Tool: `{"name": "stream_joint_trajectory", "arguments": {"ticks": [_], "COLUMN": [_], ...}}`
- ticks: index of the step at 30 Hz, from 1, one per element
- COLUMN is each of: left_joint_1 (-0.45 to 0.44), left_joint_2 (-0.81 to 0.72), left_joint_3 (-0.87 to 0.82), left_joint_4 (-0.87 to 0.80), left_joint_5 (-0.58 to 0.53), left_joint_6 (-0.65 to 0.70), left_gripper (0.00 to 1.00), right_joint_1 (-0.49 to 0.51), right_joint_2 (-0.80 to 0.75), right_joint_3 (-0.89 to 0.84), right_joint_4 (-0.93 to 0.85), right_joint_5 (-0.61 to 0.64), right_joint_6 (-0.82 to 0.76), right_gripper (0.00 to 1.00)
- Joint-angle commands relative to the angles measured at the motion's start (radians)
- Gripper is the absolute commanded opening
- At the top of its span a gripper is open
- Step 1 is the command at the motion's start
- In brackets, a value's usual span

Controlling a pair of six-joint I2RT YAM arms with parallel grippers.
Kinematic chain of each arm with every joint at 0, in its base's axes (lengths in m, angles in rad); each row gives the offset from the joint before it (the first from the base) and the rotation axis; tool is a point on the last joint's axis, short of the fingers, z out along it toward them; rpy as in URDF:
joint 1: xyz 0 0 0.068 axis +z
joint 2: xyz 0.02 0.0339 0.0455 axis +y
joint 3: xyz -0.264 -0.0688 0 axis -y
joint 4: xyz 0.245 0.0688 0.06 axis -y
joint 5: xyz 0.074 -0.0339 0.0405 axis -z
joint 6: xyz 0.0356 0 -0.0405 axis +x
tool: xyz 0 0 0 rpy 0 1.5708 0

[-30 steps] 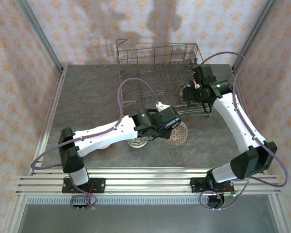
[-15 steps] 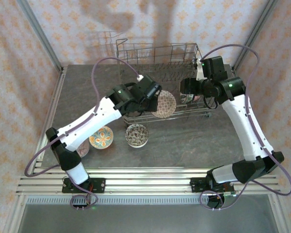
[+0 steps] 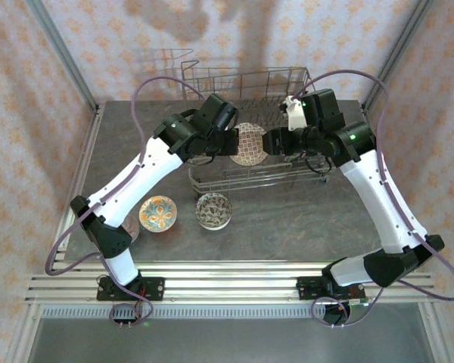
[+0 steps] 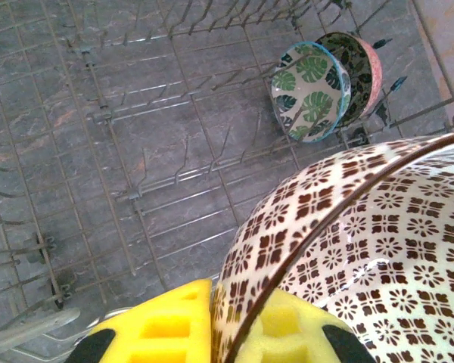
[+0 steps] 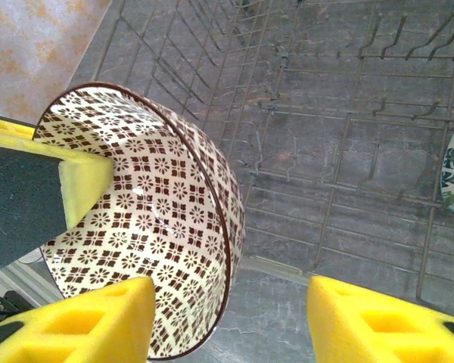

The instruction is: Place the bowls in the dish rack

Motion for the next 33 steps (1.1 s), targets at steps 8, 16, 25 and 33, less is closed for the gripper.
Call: {"name": "stream_joint_trajectory", "arguments": {"ticks": [8, 16, 25, 33], "left_joint_1": [0.022, 0.034, 0.034, 0.034], "left_joint_2": [0.004, 0.005, 0.009, 0.004], "left_joint_3": [0.048, 0.048, 0.047, 0.016], "left_joint_4": [0.035, 0.038, 0.054, 0.086], "left_joint_5": [0.025, 0.027, 0.034, 0.060], "left_joint_6": [0.029, 0.031, 0.025, 0.004], "left_gripper": [0.00, 0.00, 0.00, 0.07], "right_joint_1": [0.001, 0.002, 0.004, 0.007], "right_joint_2": [0.045, 0.056, 0.063, 0.067], "right_joint_3": [-0.027, -0.037, -0.040, -0.021], "right_joint_4": [0.038, 0.056, 0.067, 0.052], "right_joint_5": [-0.016, -0.017, -0.033, 0.034], "right_joint_6": [0.049, 0.064, 0.086, 0.124], "right_gripper": [0.40, 0.26, 0.11, 0.00]}}
